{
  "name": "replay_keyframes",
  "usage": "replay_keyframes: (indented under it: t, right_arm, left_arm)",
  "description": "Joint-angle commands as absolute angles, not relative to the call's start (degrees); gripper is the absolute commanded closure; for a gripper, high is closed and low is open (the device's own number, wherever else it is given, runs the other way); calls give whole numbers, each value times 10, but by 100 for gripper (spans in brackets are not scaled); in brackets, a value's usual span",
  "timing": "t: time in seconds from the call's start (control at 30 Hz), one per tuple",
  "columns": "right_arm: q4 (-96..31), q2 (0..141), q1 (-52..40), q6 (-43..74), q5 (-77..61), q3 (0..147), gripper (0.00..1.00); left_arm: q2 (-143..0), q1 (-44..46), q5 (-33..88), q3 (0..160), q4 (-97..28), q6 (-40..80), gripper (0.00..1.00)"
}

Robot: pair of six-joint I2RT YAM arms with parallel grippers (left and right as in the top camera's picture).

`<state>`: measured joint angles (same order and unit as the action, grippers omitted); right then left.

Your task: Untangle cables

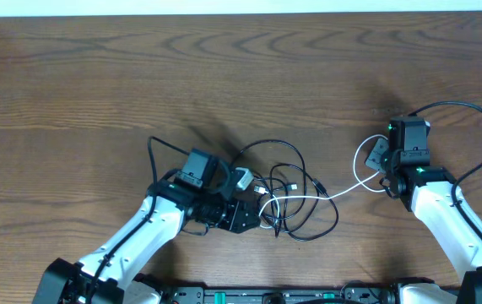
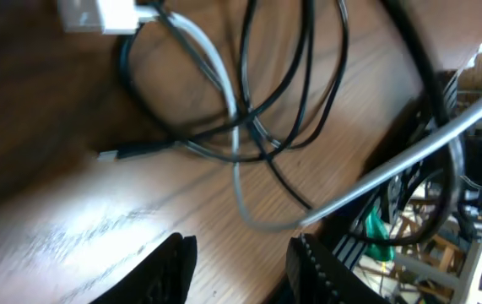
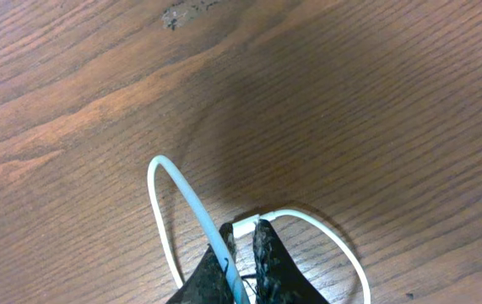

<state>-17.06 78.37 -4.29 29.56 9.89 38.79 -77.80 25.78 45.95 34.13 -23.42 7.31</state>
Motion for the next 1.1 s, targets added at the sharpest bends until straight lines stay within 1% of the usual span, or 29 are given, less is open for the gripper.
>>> replay_keyframes:
  t: [0.0,0.17,0.3,0.4,0.73,0.87,0.9,0.97,1.03,1.07]
  right_arm:
    - [-171,786,-39,297,102,385,93]
    - [-171,786,-39,297,102,385,93]
    - [-171,786,-39,297,102,385,93]
    - [-171,786,-39,297,102,385,93]
    - [-171,786,-39,297,101,385,93]
    - [-171,786,-39,297,102,385,94]
    - [-171,786,-39,297,101,385,99]
    - [-171,786,-39,294,102,385,99]
    - [-171,786,-39,289,102,385,99]
    - [-170,786,-39,286,102,385,99]
  left_arm:
    - [-778,280,454,338,-212,113,59]
    - [-778,312,448,338,-180,125,59]
    - [-778,327,364,338,-174,193,59]
    - [-778,334,327,338,-173,208,59]
    - [-778,336,321,338,-160,213,60]
    - [-778,345,327,338,-160,213,73]
    - [-778,345,333,338,-159,213,75]
    - [-776,343,359,342,-157,210,81]
    - [-766,343,375,351,-158,202,92]
    - [-758,343,375,357,-163,202,92]
